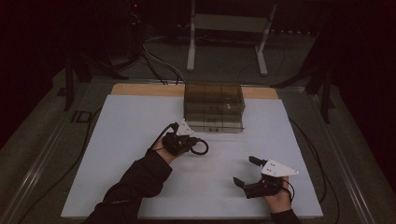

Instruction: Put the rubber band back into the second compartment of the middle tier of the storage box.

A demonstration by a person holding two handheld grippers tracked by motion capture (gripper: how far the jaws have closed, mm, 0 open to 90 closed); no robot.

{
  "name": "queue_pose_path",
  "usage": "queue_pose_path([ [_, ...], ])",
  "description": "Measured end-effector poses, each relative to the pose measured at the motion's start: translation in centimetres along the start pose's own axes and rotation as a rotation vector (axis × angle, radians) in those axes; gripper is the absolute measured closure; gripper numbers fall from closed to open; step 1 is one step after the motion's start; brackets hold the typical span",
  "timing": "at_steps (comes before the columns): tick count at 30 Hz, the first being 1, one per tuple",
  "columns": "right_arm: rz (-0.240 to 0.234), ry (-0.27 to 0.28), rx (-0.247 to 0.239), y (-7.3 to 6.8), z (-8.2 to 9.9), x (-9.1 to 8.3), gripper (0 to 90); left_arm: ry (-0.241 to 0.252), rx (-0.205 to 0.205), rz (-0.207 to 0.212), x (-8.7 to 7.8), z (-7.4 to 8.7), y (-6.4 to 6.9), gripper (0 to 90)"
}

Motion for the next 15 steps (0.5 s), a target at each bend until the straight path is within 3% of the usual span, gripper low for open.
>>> queue_pose_path([
  [10,0.004,0.002,-0.001,0.0,0.0,-0.1,0.0,0.023,0.004,-0.006,0.3,-1.2,-0.4,87.4],
  [15,0.003,0.001,-0.006,0.0,0.0,0.0,0.0,0.046,-0.024,-0.013,0.7,-2.0,-1.1,87.4],
])
Point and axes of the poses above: each handheld gripper's, and its own axes: x roughly forward along the jaws, z roughly out of its underside, y roughly to its right, the point moved 1 cm from there along x, roughly forward along the jaws, and after that the axes turned 5 degrees about y, right-handed, at the moved point
